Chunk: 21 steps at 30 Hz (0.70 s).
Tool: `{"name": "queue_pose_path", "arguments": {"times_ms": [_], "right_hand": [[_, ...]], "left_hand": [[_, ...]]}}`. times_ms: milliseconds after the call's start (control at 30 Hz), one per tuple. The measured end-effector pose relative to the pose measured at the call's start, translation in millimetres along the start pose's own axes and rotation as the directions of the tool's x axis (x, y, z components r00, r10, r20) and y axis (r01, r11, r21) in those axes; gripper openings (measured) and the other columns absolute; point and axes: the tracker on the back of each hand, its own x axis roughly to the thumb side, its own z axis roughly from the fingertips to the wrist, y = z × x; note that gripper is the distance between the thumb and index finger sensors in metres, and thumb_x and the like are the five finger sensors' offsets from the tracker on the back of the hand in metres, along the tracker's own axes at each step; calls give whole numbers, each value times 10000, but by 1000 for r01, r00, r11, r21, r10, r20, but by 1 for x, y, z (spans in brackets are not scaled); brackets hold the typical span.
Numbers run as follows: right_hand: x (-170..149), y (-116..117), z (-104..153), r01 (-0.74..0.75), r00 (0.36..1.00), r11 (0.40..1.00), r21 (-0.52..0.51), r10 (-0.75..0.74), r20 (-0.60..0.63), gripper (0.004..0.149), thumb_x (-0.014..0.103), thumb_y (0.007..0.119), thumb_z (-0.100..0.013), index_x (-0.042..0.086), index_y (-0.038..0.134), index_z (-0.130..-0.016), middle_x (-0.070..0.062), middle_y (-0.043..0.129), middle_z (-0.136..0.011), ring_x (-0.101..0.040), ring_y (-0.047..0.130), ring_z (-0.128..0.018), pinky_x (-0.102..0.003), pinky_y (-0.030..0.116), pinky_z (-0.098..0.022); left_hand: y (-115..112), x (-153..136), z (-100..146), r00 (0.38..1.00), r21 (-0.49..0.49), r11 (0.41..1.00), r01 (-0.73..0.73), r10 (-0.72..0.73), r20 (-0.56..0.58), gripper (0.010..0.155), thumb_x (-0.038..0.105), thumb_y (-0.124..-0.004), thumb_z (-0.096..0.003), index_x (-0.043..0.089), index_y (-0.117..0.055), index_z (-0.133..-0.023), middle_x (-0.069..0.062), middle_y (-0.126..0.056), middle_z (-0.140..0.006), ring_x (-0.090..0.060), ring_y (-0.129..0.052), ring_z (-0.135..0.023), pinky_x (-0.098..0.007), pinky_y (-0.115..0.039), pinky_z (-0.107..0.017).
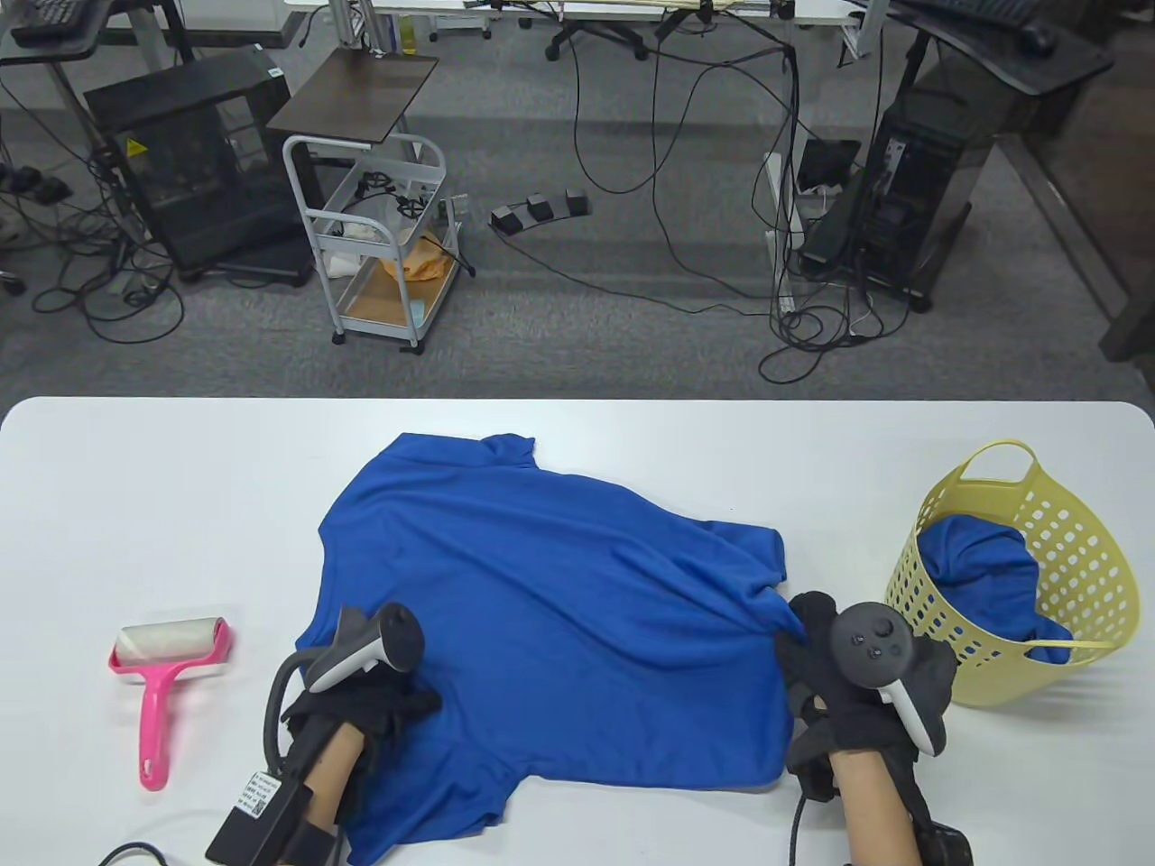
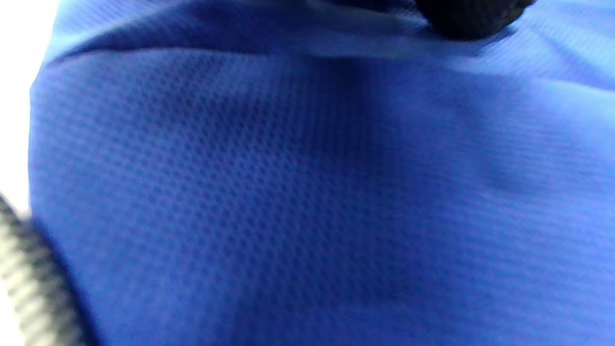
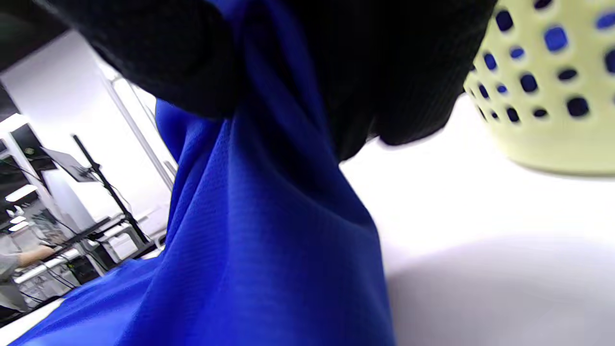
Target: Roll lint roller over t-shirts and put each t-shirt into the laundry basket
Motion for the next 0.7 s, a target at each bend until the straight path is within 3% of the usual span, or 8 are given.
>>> {"name": "queue_pose_path", "arguments": {"times_ms": [200, 267, 367, 467, 500, 567, 633, 700], "right_hand": [[11, -23, 11, -175, 983, 984, -17, 176, 44, 429, 379, 775, -518, 401, 606, -911, 52, 958, -671, -7, 1005, -302, -277, 931, -268], [11, -26, 11, -245, 969, 969, 25, 245, -1, 420, 419, 803, -508, 364, 673, -903, 82, 1002, -560, 40, 976, -187, -230, 929, -173], [2, -8, 7, -435, 891, 882, 183, 451, -58, 457, 486, 823, -485, 317, 730, -899, 120, 1012, -481, 52, 954, -133, -219, 920, -135], [-17, 24, 5, -591, 752, 707, 388, 657, -51, 566, 575, 793, -457, 317, 685, -950, 109, 988, -601, 17, 983, -255, -255, 925, -236], [-23, 33, 4, -628, 675, 604, 491, 736, -41, 600, 605, 762, -452, 327, 655, -972, 78, 958, -720, -38, 1003, -379, -308, 918, -335], [-25, 35, 3, -628, 618, 516, 583, 786, -29, 670, 656, 664, -464, 352, 517, -1043, -1, 747, -1037, -219, 927, -737, -441, 821, -570], [-13, 27, -1, -604, 707, 649, 462, 704, -65, 675, 611, 664, -479, 328, 470, -1060, -39, 662, -1094, -280, 869, -816, -455, 807, -571], [4, 17, -7, -538, 808, 799, 268, 580, -106, 576, 517, 671, -510, 313, 552, -1035, -58, 724, -1049, -276, 896, -757, -437, 821, -529]], "left_hand": [[0, 0, 0, 1000, -3, 1000, -2, 2, 1, 851, 655, -543, -478, 338, -44, -1090, -56, 11, -1142, -477, -106, -1081, -678, -326, -761], [0, 0, 0, 1000, -2, 1000, -1, 1, 0, 850, 655, -543, -478, 337, -46, -1090, -58, 9, -1142, -477, -106, -1082, -677, -327, -760], [0, 0, 0, 1000, -2, 1000, -2, 2, -2, 850, 656, -544, -478, 340, -46, -1090, -54, 10, -1143, -471, -105, -1085, -675, -325, -764], [0, -1, 1, 1000, -4, 1000, -7, 7, -3, 849, 656, -546, -479, 344, -46, -1090, -29, 10, -1144, -462, -99, -1087, -671, -321, -766], [0, -1, 0, 1000, -5, 1000, -9, 9, -3, 850, 656, -548, -479, 344, -46, -1090, -28, 11, -1144, -460, -99, -1087, -670, -320, -767], [0, -1, 0, 1000, -7, 1000, -7, 7, -4, 850, 656, -546, -479, 344, -43, -1089, -28, 13, -1144, -462, -97, -1087, -671, -319, -767], [0, -1, 0, 1000, -9, 1000, -7, 7, -3, 849, 654, -546, -479, 343, -43, -1088, -30, 13, -1143, -465, -98, -1085, -672, -320, -766], [0, -1, 0, 1000, -11, 1000, -7, 7, -2, 850, 654, -545, -479, 343, -40, -1087, -29, 16, -1142, -465, -95, -1084, -674, -318, -765]]}}
